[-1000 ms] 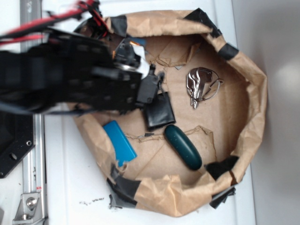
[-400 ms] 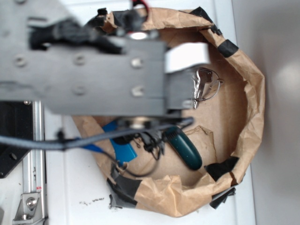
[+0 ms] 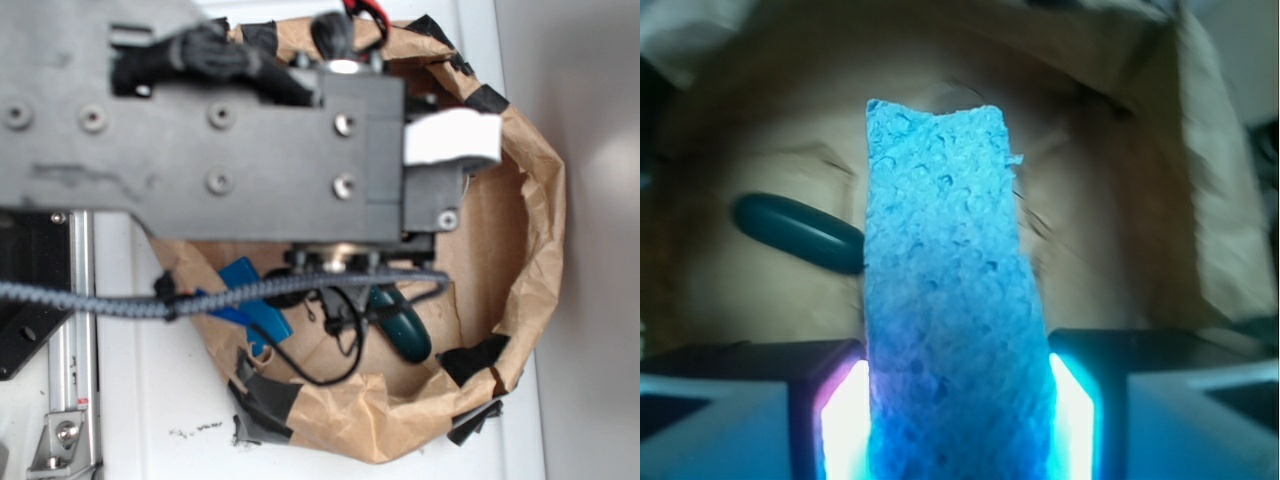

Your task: Grab the blue sponge.

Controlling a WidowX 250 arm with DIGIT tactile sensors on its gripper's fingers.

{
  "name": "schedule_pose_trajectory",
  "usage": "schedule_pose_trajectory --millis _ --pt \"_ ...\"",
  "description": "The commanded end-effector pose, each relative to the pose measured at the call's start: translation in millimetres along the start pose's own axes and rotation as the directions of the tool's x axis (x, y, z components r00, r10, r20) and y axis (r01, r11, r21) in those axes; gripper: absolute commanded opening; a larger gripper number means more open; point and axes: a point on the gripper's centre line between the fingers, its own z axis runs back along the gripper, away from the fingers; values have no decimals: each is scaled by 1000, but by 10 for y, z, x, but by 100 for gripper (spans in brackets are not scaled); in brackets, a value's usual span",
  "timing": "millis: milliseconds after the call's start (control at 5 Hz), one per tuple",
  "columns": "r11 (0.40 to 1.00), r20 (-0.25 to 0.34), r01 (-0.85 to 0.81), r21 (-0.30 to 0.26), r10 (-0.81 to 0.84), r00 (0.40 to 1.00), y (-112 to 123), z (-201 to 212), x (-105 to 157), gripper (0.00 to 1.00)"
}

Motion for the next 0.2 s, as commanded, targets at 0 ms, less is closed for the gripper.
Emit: schedule_pose_trajectory --millis 0 --pt "999 13 -53 6 53 999 233 93 233 0"
